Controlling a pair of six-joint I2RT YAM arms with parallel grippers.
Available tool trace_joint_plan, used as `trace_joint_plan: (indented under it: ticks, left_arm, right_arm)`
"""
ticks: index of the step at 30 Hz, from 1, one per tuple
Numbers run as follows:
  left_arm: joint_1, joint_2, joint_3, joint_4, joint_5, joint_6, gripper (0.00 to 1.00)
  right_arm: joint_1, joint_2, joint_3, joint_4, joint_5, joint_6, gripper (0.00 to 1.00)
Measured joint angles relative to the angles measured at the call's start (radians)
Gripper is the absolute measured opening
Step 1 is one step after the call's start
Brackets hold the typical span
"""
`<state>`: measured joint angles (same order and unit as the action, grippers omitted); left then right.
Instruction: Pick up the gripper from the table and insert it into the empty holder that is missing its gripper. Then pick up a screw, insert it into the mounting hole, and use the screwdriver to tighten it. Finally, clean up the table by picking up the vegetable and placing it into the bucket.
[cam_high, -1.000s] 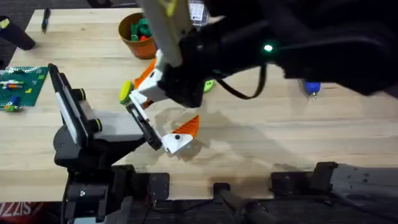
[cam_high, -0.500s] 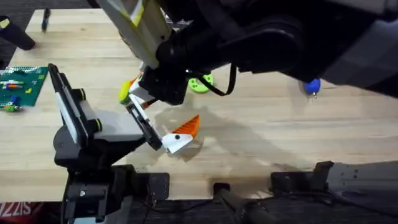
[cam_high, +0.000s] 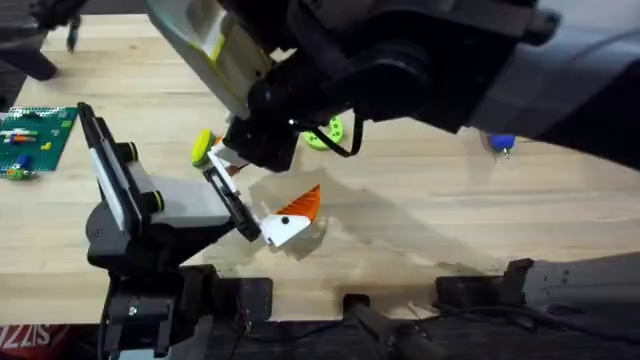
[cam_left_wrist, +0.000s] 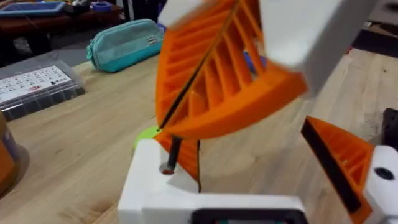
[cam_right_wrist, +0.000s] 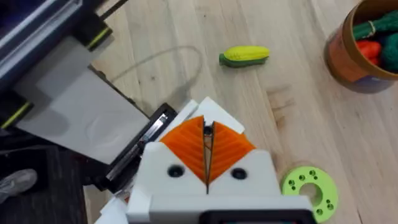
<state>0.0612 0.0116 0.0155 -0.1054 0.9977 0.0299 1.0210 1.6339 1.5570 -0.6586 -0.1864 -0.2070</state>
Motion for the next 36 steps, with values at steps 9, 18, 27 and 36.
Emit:
trace_joint_plan:
  ticks: [9,18,27,36]
  left_arm:
    - [0.000,0.000,0.000,0.000,0.000,0.000,0.995]
    - [0.000,0.000,0.000,0.000,0.000,0.000,0.995]
    - [0.000,0.000,0.000,0.000,0.000,0.000,0.995]
    - [0.000,0.000,0.000,0.000,0.000,0.000,0.995]
  right_arm:
    - [0.000,0.001,0.000,0.000,0.006,0.000,0.004]
    - [0.000,0.001,0.000,0.000,0.006,0.000,0.004]
    - [0.000,0.020,0.000,0.000,0.006,0.000,0.004]
    - [0.000,0.046,0.000,-0.001,0.007,0.000,0.004]
